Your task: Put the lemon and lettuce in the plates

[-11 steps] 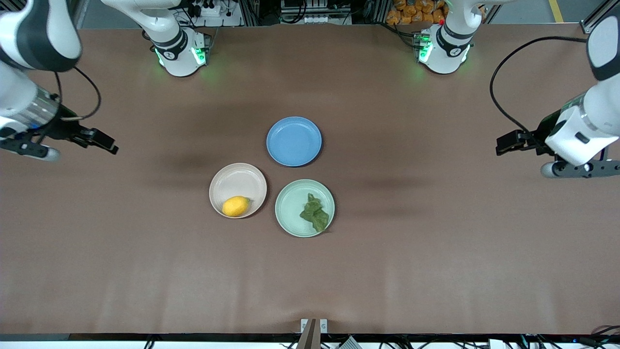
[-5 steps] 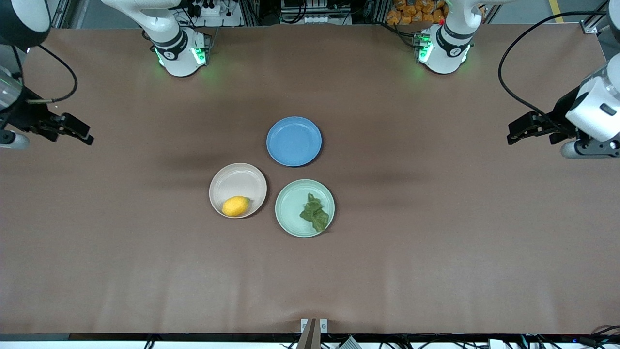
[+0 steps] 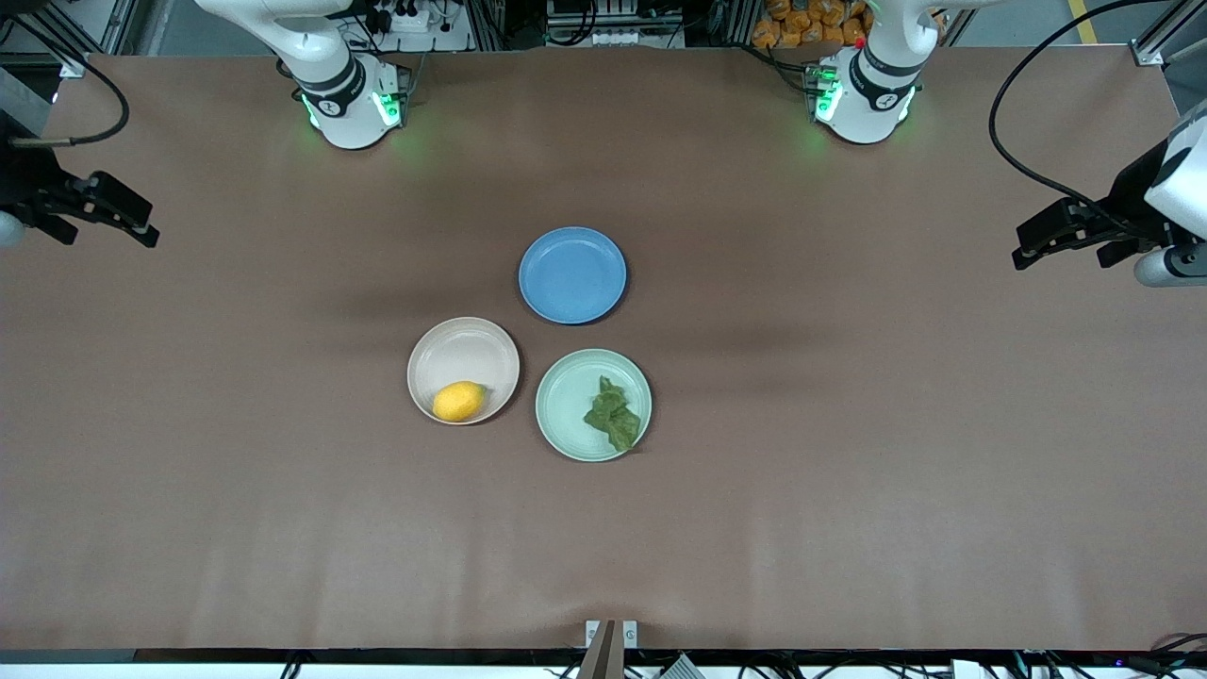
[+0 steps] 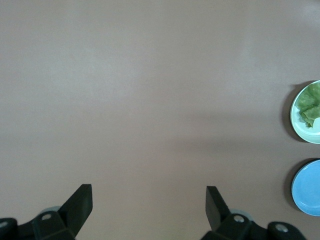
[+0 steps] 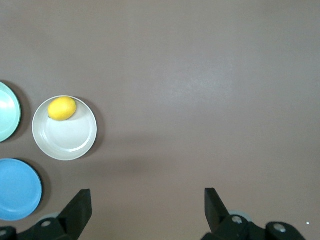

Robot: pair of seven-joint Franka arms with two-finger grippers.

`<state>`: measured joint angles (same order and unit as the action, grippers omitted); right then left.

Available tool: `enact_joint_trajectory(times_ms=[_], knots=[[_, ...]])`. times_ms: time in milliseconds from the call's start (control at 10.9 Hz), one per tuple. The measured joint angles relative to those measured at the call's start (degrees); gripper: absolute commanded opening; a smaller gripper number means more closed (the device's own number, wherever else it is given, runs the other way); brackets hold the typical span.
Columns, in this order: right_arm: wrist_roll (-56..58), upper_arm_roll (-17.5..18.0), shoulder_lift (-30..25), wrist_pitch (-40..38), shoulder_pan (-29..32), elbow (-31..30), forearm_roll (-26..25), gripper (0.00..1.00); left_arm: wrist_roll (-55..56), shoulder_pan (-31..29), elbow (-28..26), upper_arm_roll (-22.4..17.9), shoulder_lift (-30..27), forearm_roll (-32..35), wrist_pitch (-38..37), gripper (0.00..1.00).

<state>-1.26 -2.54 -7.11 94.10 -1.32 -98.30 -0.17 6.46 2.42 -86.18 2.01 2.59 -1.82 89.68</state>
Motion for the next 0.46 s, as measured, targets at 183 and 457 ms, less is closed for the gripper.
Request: enact_joint_trajectory(times_ms=[183, 457], knots=[[1.34, -0.03, 0.74, -2.69, 0.0, 1.65, 0.0, 1.0, 0.0, -0.06, -0.04, -0.49, 0.0, 0.0, -0.03, 1.0], [1.71, -0.03, 1.76, -4.32, -0.02, 2.68, 0.0, 1.0, -0.04, -0.12, -0.14, -2.18, 0.01, 0.19, -0.11, 1.0]])
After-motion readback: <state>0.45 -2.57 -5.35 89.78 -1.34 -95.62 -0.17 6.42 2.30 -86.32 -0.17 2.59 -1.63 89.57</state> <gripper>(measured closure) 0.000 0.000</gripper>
